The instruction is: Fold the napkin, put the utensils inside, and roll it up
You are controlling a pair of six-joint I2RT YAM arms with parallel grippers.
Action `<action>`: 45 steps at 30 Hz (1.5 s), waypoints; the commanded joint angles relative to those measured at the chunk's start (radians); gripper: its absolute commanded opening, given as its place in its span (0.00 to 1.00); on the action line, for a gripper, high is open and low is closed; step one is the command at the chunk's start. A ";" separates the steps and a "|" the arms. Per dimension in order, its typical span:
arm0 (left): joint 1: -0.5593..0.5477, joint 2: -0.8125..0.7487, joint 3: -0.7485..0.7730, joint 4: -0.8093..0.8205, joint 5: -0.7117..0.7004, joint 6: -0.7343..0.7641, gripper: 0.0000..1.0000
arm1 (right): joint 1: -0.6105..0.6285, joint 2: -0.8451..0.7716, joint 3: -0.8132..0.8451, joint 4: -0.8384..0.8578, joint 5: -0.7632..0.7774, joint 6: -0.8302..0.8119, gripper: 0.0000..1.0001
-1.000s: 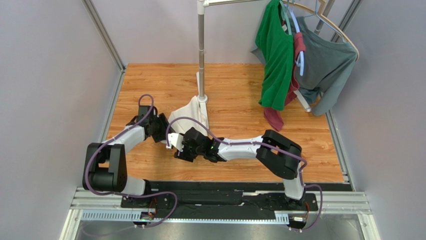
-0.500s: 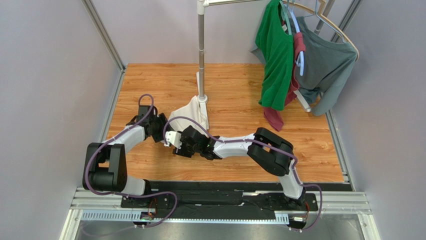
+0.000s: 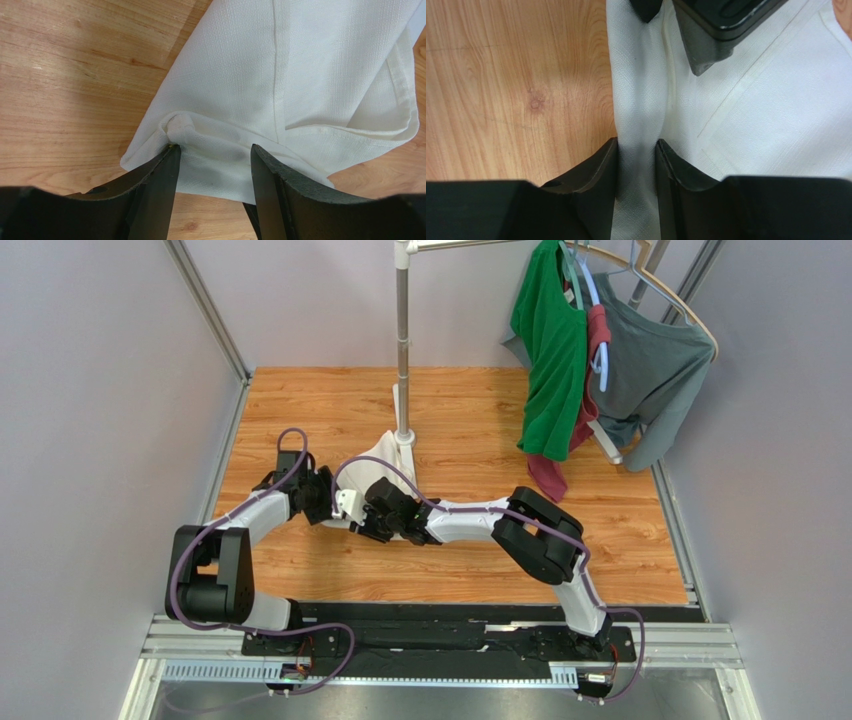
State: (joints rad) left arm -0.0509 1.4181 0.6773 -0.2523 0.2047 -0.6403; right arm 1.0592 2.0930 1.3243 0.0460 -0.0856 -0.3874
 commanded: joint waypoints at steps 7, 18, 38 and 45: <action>0.003 -0.034 0.028 0.018 0.018 -0.002 0.68 | -0.002 0.048 0.006 -0.185 -0.108 0.111 0.15; 0.005 -0.297 -0.004 -0.087 -0.203 -0.015 0.74 | -0.054 0.070 -0.011 -0.242 -0.362 0.214 0.00; 0.005 -0.335 -0.173 -0.096 -0.130 -0.051 0.65 | -0.208 0.176 0.059 -0.232 -0.677 0.341 0.00; 0.005 -0.286 -0.156 -0.120 -0.148 -0.045 0.59 | -0.231 0.209 0.087 -0.236 -0.720 0.355 0.00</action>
State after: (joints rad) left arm -0.0498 1.1133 0.5102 -0.3656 0.0547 -0.6796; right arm 0.8402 2.2177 1.4296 -0.0463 -0.8429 -0.0319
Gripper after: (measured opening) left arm 0.596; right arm 0.098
